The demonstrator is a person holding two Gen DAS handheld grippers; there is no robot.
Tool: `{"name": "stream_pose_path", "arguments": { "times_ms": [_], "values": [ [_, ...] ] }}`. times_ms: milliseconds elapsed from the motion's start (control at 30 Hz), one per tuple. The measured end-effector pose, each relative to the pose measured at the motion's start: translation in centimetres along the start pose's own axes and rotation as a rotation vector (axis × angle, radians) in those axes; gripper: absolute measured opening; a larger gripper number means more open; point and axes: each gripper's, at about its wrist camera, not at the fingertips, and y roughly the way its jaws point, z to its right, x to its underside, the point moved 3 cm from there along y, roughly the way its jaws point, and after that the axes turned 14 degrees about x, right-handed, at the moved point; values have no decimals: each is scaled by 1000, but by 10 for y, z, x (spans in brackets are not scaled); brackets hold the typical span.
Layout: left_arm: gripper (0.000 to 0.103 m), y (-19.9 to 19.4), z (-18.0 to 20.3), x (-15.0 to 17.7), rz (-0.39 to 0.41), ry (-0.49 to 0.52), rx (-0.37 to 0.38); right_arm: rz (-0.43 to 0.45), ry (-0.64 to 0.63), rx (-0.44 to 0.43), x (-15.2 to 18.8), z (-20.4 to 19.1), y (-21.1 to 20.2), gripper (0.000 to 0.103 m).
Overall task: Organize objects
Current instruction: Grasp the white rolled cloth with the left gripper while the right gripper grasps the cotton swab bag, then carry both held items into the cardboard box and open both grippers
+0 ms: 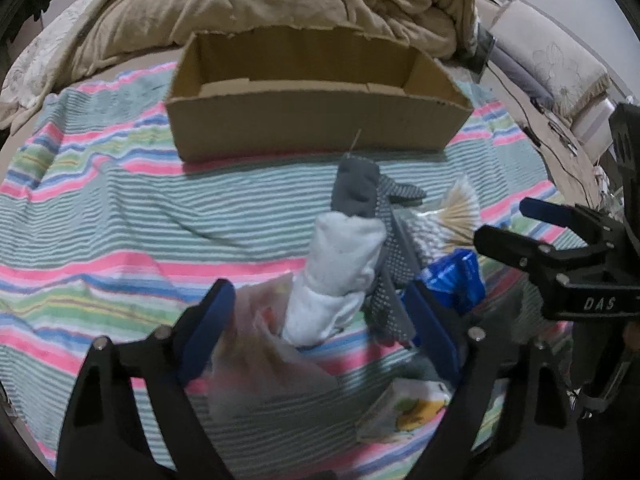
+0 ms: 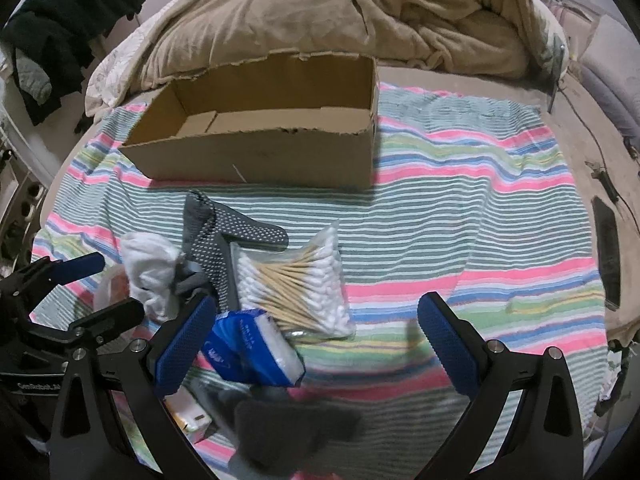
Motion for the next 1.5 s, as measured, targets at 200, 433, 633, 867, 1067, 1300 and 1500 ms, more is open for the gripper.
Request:
{"name": "stream_pose_path", "arguments": {
  "times_ms": [200,433,633,867,1067,1300,1500],
  "values": [
    [79,13,-2,-4,-22,21,1,-28,-9,-13,-4,-3,21,103],
    [56,23,0,-8,-44,52,20,-61,-37,-31,-6,-13,40,103],
    [48,30,7,-6,-56,64,72,-83,-69,-32,-5,-20,52,93],
    [39,25,5,-9,-14,59,88,-62,-61,-71,-5,-12,45,69],
    [38,9,15,-13,24,78,108,-29,-46,-70,-7,-7,30,65],
    [38,-15,24,-19,74,91,109,29,-21,-61,-18,2,4,65],
    [38,-33,25,-31,111,86,99,82,-12,-66,-32,3,-16,65]
  ]
}}
